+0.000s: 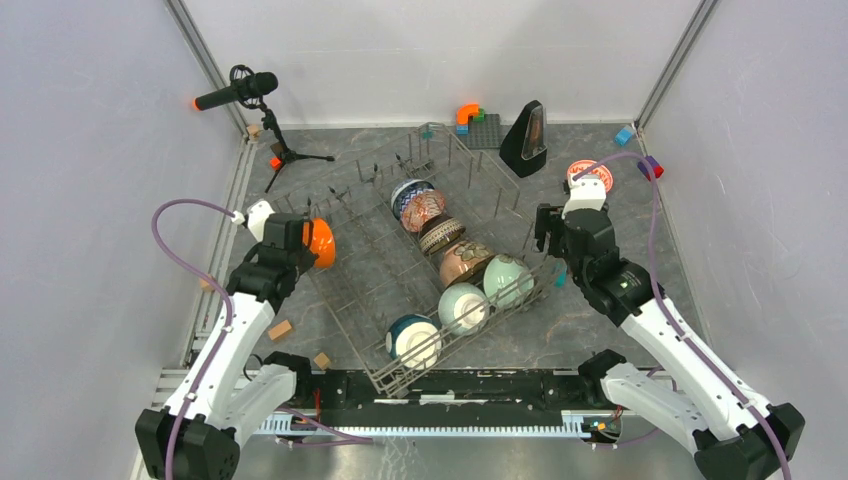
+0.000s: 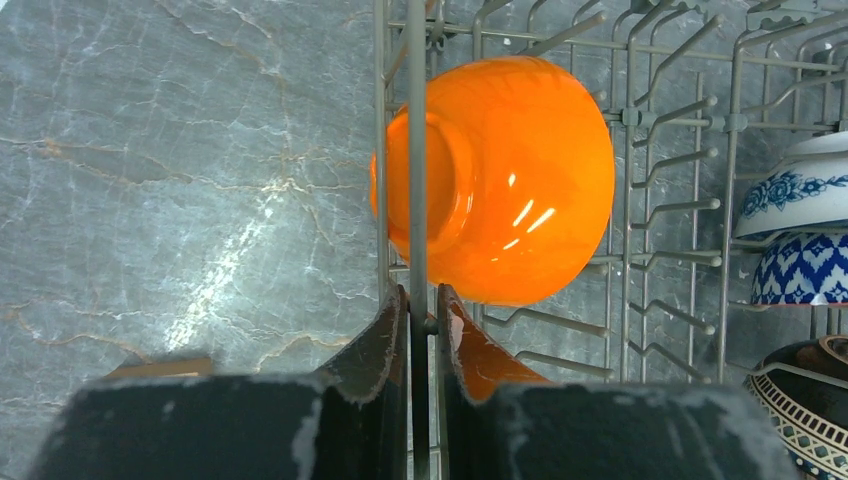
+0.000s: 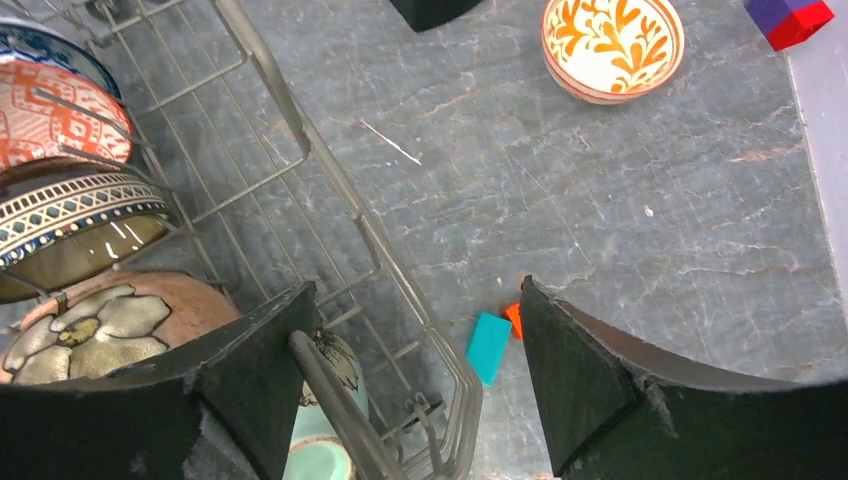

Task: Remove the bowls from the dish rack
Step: Adjust the dish rack at the center of the board.

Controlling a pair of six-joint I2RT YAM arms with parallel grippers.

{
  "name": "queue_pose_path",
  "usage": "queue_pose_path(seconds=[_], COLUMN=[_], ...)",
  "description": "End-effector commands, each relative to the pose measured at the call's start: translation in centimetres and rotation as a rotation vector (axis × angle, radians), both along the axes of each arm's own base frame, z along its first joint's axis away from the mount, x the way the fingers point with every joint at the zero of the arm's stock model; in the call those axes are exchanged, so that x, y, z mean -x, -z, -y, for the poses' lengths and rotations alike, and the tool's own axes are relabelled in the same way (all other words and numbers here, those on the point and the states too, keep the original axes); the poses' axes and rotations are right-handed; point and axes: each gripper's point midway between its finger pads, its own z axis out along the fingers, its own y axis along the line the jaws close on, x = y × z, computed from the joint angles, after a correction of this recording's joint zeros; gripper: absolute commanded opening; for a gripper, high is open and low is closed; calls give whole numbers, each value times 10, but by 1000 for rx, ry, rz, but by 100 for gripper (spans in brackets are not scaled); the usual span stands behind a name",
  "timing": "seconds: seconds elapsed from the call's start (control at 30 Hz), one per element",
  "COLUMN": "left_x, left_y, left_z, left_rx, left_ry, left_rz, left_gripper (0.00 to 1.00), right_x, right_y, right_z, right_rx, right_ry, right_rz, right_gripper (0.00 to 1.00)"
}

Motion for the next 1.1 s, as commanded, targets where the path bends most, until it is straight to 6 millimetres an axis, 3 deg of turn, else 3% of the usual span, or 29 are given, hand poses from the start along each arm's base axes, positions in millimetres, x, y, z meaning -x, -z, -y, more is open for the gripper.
queue_pose_path(seconds=[0.0, 0.17, 0.23, 0.43, 0.53, 0.7, 0.83, 0.97, 1.07], left_x=[-4, 4, 7, 17, 21, 23, 23, 26, 28], left_y=[-4, -3, -3, 3, 6, 4, 1, 1, 0], left_z=[74, 91, 96, 112, 115, 114, 114, 118, 120], left_rx=[262, 275, 280, 286, 282, 277, 279, 291, 294], left_ry=[175, 216, 227, 269, 272, 275, 284, 306, 329], left_rz=[45, 51, 52, 38, 39, 53, 56, 51, 47], left_gripper=[2, 2, 2, 2, 2, 2, 2, 2, 2], right_x=[5, 9, 12, 20, 22, 16, 14, 7, 5], right_y=[1, 0, -3, -10, -26, -87, -137, -143, -138], right_z=[12, 24, 28, 36, 28, -14, -77, -141, -190], right_rx=[-5, -12, -11, -2, -27, -104, -311, -476, -410], right_ry=[24, 56, 65, 77, 26, -197, -475, -683, -750], right_rz=[-7, 6, 13, 19, 40, 120, 226, 186, 145], right_gripper=[76, 57, 53, 55, 67, 78, 79, 81, 82])
